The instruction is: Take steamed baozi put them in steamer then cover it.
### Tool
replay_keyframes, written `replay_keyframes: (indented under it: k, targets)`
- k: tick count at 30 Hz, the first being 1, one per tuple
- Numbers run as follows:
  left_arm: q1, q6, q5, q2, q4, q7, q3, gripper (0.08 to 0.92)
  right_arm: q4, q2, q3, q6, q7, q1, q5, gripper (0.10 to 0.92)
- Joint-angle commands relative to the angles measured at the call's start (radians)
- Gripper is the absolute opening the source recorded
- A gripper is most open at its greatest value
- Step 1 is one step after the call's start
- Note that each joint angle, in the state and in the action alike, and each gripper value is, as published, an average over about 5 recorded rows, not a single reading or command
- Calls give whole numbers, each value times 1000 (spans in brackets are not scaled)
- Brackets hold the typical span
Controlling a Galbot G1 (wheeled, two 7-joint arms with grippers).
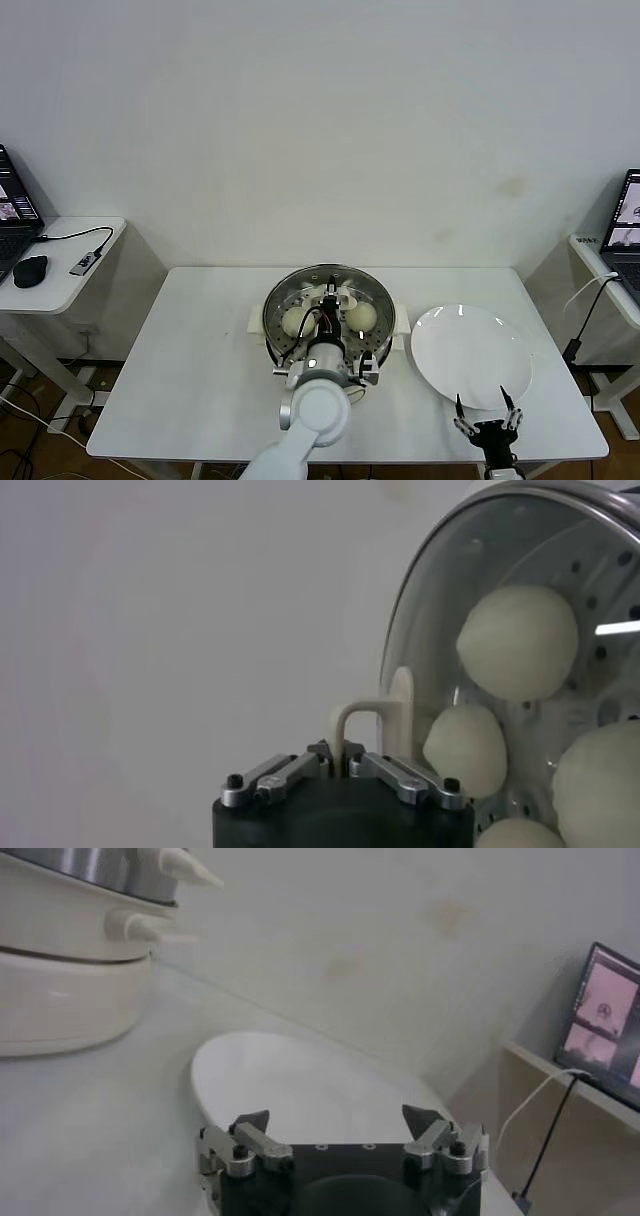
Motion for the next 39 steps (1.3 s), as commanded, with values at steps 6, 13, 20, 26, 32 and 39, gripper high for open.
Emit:
replay_keyframes:
  k: [6,13,20,26,32,39]
  targets:
    - [9,7,-22,-8,6,-25,-8,137,3,0,-4,1,-1,-3,-5,823]
    - [18,12,-29,-9,-11,-45,-10,263,4,1,-9,1,-1,-5,-9,823]
    - [75,14,-41,21,-110,-55,2,463,5,1,-11,1,-1,-8,-12,823]
    - [192,0,-83,85,-266,-92,2,636,4,0,-8,1,-1,-9,-12,823]
    - [358,-23,-261,217,-505,-185,-81,792,0,0,-8,1,-1,-8,-12,823]
    - [668,-362,-1246,401,-538,-636,-486,822,22,-7,-12,42,15,-11,74,823]
